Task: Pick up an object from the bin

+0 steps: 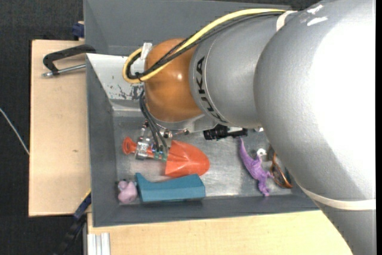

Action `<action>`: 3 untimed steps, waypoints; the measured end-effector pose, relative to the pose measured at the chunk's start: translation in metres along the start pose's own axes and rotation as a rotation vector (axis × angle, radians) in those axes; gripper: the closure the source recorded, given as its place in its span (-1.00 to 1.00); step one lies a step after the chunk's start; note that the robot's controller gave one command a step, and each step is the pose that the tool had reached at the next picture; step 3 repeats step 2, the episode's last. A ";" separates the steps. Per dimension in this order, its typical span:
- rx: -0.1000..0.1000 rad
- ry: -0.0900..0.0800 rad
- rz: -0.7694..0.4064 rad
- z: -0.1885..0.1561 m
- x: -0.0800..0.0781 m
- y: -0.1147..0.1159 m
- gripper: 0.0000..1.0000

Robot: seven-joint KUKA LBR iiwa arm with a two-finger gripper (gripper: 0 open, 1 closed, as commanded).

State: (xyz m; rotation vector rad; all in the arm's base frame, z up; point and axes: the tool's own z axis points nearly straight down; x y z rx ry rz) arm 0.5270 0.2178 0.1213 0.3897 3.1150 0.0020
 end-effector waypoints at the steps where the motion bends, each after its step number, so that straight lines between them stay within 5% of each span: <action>1: -0.006 -0.006 -0.015 -0.044 0.000 0.000 1.00; 2: 0.003 0.006 -0.036 -0.082 0.007 -0.005 1.00; 3: 0.003 0.006 -0.036 -0.082 0.007 -0.005 1.00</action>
Offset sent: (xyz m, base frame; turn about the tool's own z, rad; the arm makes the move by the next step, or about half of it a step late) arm -0.0131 -0.0058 0.1535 -0.0641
